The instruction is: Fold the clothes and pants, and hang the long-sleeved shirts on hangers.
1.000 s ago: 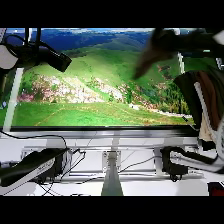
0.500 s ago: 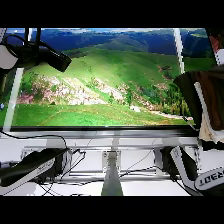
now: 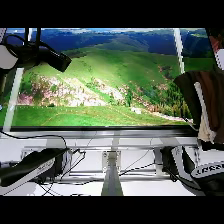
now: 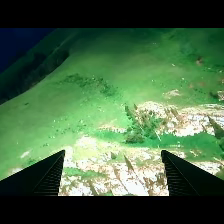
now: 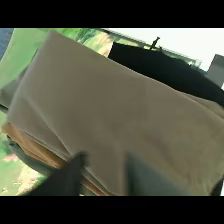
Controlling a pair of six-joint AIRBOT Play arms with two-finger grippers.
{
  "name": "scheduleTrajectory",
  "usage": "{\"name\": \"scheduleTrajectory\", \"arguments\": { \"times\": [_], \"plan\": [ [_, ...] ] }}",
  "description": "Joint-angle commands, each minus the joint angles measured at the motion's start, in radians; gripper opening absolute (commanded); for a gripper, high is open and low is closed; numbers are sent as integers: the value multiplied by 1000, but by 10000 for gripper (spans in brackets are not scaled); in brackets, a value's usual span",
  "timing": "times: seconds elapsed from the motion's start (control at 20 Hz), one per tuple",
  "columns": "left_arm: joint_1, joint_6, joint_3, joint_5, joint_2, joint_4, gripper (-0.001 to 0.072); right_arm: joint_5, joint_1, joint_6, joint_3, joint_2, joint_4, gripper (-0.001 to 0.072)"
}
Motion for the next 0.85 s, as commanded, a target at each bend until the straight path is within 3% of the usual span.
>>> {"name": "scheduleTrajectory", "arguments": {
  "times": [0.0, 0.05, 0.2, 0.35, 0.55, 0.7, 0.8],
  "plan": [
    [1, 0, 1, 0, 1, 0, 687, -29, 28, -3, 0, -5, 62, 96],
    [1, 0, 1, 1, 1, 0, 687, -47, 67, -16, 0, -5, 92, 15],
    [1, 0, 1, 1, 1, 0, 687, -103, 270, -86, 0, -5, 194, 14],
    [1, 0, 1, 0, 1, 0, 687, -114, 590, -160, 0, -6, 201, 14],
    [1, 0, 1, 1, 1, 0, 687, -98, 1001, -332, 0, -5, 127, 14],
    [1, 0, 1, 0, 1, 0, 687, -102, 1187, -332, 0, -6, -44, 14],
    [1, 0, 1, 1, 1, 0, 687, -103, 1208, -332, 0, -6, -57, 14]
  ]
}}
